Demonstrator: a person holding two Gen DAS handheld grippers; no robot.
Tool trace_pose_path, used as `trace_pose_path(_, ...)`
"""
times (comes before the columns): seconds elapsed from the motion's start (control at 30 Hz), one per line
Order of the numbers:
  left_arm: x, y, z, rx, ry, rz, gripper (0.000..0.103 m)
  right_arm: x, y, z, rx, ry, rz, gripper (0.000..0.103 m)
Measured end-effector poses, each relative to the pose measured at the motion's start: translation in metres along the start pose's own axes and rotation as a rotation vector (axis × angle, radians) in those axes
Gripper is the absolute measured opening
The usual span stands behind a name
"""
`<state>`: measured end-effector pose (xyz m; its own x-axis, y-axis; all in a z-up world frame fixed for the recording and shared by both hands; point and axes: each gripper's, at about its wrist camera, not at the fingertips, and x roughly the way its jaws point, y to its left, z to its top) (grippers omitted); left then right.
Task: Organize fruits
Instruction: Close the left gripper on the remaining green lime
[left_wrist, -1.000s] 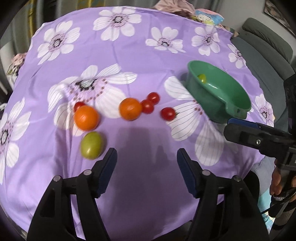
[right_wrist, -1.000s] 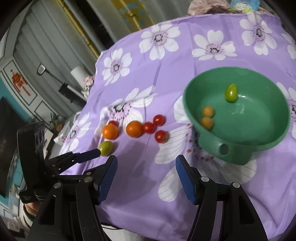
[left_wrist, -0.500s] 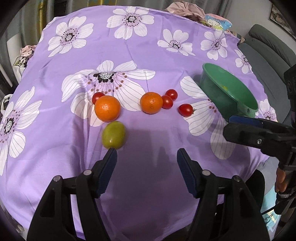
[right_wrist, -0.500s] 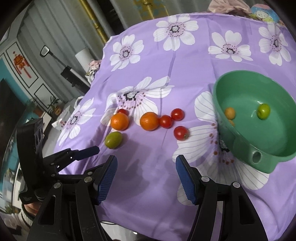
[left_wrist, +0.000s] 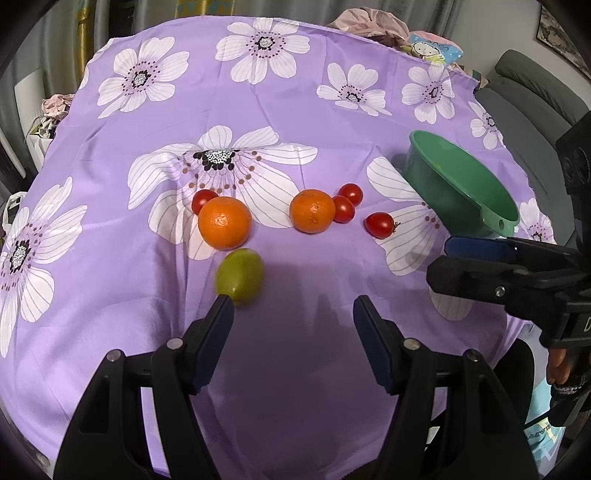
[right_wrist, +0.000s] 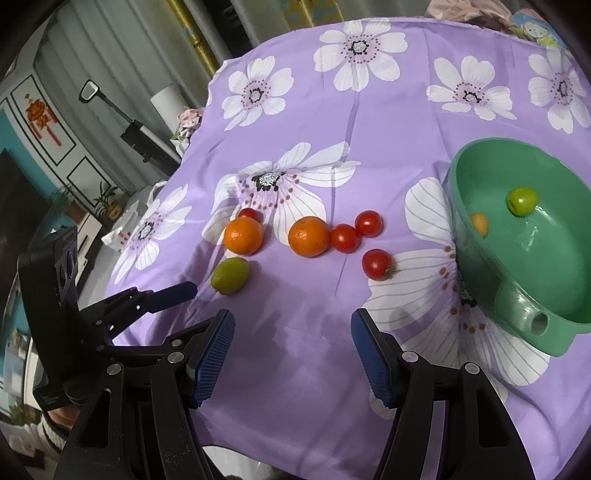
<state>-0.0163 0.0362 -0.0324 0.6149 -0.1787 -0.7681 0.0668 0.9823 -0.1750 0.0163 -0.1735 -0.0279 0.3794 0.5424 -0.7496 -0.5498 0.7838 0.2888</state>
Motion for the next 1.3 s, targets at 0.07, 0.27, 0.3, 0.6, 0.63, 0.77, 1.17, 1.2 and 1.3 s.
trace_pose_path(0.07,0.001,0.002,0.001,0.002,0.0,-0.001,0.067,0.002,0.001,0.001,-0.003,0.003,0.001,0.066)
trace_pose_path(0.27,0.003,0.012,0.001,-0.006,0.0,-0.008,0.067,0.012,0.005,0.006,-0.006,0.016,0.011,0.066)
trace_pose_path(0.3,0.003,0.015,0.001,-0.007,-0.002,-0.006,0.067,0.014,0.006,0.007,-0.007,0.02,0.015,0.066)
trace_pose_path(0.6,-0.004,0.043,-0.001,-0.032,-0.019,-0.071,0.066,0.032,0.007,0.015,0.012,0.04,0.059,0.066)
trace_pose_path(0.63,-0.004,0.044,-0.001,-0.029,-0.021,-0.07,0.066,0.034,0.008,0.015,0.015,0.042,0.064,0.066)
trace_pose_path(0.77,0.001,0.049,0.003,-0.03,-0.005,-0.075,0.065,0.046,0.01,0.021,0.018,0.061,0.104,0.066)
trace_pose_path(1.17,0.021,0.045,0.014,0.017,0.042,-0.102,0.054,0.086,0.022,0.034,0.041,0.133,0.217,0.066)
trace_pose_path(1.2,0.023,0.046,0.016,0.016,0.048,-0.101,0.052,0.088,0.022,0.034,0.045,0.139,0.227,0.066)
trace_pose_path(1.3,0.028,0.049,0.018,0.017,0.064,-0.087,0.049,0.096,0.022,0.036,0.068,0.152,0.272,0.066)
